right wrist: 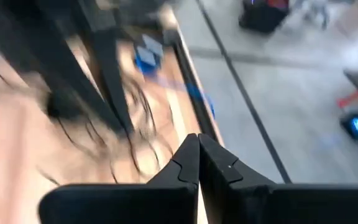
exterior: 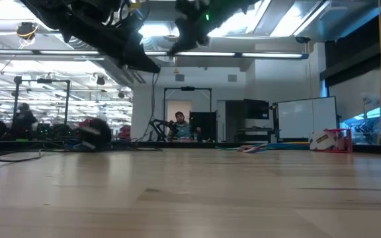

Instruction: Coiling cords

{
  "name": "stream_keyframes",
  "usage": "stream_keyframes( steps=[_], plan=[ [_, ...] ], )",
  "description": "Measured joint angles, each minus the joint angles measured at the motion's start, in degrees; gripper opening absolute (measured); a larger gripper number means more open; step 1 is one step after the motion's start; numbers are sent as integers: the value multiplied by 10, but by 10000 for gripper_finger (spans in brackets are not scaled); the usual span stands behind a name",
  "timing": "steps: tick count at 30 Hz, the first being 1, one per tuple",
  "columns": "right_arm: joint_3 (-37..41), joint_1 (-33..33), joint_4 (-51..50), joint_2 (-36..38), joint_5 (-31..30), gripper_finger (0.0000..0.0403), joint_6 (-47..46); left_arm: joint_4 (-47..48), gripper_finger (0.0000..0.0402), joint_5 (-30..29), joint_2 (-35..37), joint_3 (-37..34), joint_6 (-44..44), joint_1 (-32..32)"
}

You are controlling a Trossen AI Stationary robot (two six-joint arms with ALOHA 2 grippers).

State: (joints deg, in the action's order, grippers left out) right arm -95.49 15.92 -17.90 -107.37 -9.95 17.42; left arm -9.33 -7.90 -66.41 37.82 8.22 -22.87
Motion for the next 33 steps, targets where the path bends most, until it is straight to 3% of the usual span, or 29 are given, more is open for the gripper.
stream_keyframes(
  steps=[4,8,13,17,22,33],
  plan=[
    [18,1,-6,-8,-4,16,-5,-2,4,0,0,0,0,0],
    [14,0,-1,-2,7,69,-6,4,10,0,0,0,4,0],
    [16,3,-74,-3,5,143,-9,41,71,0,0,0,2,0],
    [15,2,-126,2,5,178,-7,42,129,0,0,0,27,0],
    [16,2,-172,1,22,190,-23,47,165,0,5,0,46,0],
    [16,2,-148,-13,46,189,-22,43,171,0,6,1,57,0]
  ],
)
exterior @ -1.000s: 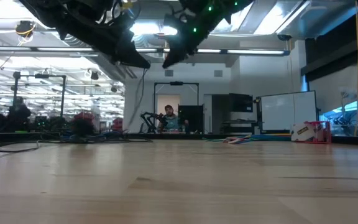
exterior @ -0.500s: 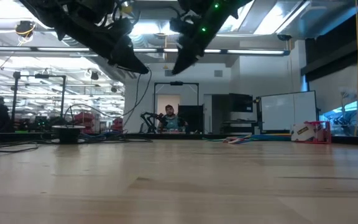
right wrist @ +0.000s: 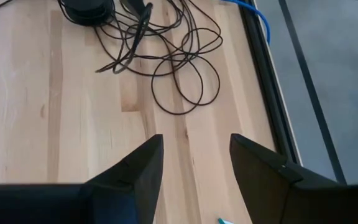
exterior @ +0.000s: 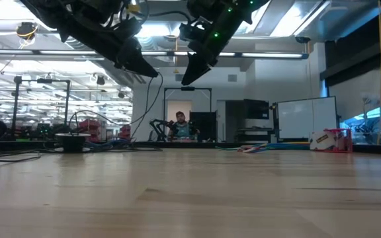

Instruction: Coiling cords

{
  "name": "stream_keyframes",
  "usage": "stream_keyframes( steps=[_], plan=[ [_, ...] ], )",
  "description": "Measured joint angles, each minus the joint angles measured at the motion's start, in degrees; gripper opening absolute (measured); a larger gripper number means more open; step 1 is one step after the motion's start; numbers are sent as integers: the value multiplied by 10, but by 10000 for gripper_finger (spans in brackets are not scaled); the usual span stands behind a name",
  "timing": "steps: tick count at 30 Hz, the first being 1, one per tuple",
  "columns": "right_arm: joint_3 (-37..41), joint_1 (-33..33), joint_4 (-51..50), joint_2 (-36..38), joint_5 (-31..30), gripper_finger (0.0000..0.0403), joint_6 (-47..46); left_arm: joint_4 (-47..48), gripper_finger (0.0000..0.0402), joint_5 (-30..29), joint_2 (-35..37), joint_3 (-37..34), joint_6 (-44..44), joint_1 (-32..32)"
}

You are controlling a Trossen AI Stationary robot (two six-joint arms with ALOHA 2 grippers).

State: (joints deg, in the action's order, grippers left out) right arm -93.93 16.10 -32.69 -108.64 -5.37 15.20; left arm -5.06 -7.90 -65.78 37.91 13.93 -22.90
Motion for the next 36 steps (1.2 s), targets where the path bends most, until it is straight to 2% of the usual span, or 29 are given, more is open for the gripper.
stream_keyframes(
  steps=[9,16,21,26,31,33,36],
  plan=[
    [0,0,0,0,0,189,0,-1,171,0,0,0,-1,0],
    [0,1,18,0,0,189,1,2,171,0,0,0,-49,0],
    [0,0,71,-2,11,189,-1,9,195,5,0,1,-55,-1],
    [0,0,109,-4,20,189,-14,116,240,6,2,42,-61,-5],
    [0,0,107,-4,21,189,-18,291,262,7,33,92,-78,-3],
    [0,-4,105,-10,40,189,-26,351,261,7,61,95,-107,0],
    [0,-8,111,-27,109,189,-27,400,257,4,106,73,-152,9]
  ],
)
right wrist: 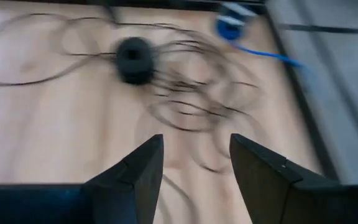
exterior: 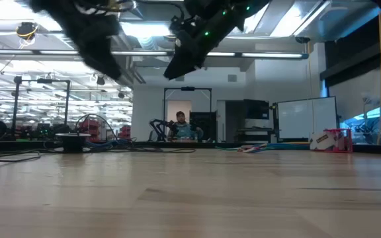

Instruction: Coiling cords

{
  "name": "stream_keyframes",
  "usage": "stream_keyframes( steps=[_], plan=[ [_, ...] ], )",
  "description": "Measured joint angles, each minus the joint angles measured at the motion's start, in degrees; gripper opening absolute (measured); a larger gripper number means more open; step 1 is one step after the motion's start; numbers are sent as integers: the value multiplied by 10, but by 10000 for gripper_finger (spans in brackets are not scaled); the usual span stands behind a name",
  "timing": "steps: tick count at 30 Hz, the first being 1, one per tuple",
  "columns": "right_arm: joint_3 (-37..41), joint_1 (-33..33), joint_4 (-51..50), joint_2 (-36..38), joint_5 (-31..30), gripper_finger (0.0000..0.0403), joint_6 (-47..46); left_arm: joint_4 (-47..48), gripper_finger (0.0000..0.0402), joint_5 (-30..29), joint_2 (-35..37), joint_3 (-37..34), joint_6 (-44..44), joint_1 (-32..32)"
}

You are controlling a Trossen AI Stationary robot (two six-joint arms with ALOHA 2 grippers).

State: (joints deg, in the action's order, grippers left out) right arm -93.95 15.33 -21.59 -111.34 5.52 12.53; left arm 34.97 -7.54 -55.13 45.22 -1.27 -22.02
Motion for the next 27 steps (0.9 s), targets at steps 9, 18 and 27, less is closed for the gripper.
stream_keyframes(
  steps=[9,18,27],
  plan=[
    [0,-44,42,-82,98,189,85,89,253,-40,49,-75,-148,11],
    [0,-76,-136,-76,80,189,104,147,253,-53,-36,-78,-183,-6],
    [91,-78,-170,-70,84,189,80,132,253,-50,-186,-75,-171,-9]
  ],
)
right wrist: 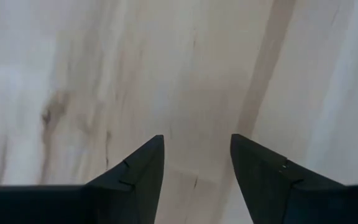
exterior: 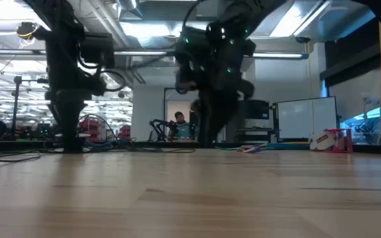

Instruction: Coiling cords

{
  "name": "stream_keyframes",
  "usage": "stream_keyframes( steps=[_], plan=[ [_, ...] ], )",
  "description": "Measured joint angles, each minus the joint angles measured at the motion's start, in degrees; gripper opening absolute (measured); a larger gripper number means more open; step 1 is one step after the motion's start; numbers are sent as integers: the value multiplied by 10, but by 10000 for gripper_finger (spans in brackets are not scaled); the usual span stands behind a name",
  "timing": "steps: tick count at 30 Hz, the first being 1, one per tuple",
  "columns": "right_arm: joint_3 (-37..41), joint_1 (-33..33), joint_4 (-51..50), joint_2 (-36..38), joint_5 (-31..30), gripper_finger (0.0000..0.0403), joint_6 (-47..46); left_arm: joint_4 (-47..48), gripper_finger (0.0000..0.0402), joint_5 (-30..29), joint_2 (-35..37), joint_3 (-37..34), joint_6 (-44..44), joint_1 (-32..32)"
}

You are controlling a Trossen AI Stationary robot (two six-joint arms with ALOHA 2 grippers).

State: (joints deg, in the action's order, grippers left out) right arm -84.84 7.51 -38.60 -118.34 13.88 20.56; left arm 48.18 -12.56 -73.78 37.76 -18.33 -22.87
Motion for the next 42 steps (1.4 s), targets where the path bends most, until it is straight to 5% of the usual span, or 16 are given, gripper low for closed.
stream_keyframes(
  steps=[6,15,21,27,42],
  plan=[
    [29,0,20,4,-3,189,-24,-125,253,91,-22,-4,23,24],
    [30,-3,-45,61,-3,188,-52,-328,253,106,-70,-3,25,93],
    [36,-11,26,99,-8,188,-42,-166,253,88,-63,62,49,131],
    [80,-12,261,90,12,188,-32,-77,253,15,7,73,23,171],
    [82,-12,390,75,-57,189,-37,-328,253,-3,65,-100,23,235]
  ],
)
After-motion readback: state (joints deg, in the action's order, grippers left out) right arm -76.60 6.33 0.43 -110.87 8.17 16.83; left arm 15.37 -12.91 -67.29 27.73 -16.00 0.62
